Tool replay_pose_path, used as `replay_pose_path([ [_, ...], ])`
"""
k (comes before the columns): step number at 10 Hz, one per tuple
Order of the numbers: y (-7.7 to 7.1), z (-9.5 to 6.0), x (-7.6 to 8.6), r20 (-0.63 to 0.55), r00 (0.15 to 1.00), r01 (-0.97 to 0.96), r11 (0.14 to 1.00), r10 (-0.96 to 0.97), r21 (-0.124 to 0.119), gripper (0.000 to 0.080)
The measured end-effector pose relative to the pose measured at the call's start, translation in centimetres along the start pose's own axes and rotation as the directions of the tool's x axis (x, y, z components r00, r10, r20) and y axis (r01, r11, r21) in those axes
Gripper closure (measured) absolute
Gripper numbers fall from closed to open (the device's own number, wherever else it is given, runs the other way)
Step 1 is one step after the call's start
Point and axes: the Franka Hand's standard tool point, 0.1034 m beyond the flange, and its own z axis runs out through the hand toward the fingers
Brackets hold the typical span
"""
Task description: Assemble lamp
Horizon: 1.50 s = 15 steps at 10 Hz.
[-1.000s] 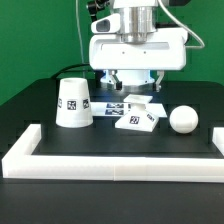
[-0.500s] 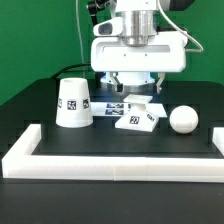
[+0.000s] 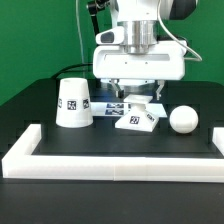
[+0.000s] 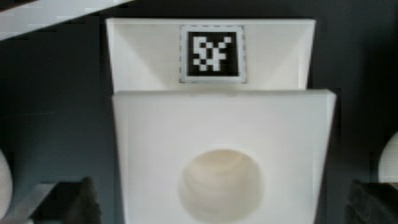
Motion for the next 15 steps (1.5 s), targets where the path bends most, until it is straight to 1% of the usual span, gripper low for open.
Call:
replay_pose_path([
  [2,0.0,0.8,0.0,0.007,1.0,0.001,1.0,-0.001,-0.004,0.01],
  [3,0.0,0.9,0.0,0.008,1.0,0.004,1.0,-0.004,-0.004,0.0102],
  [4,0.0,0.9,0.0,0.008,1.0,0.007,1.0,-0.007,-0.004,0.0253],
  [6,0.0,0.9,0.0,0.008,1.0,0.011,1.0,-0.011,-0.004,0.0265],
  [11,0.1,0.9,0.1,0.008,0.999,0.037,0.999,-0.037,-0.004,0.0265],
  [12,0.0,0.9,0.9,-0.001,0.997,0.075,0.997,-0.075,-0.002,0.0263],
  [15,-1.1,1.1,4.1,-0.041,0.989,0.142,0.99,-0.142,0.005,0.0263],
])
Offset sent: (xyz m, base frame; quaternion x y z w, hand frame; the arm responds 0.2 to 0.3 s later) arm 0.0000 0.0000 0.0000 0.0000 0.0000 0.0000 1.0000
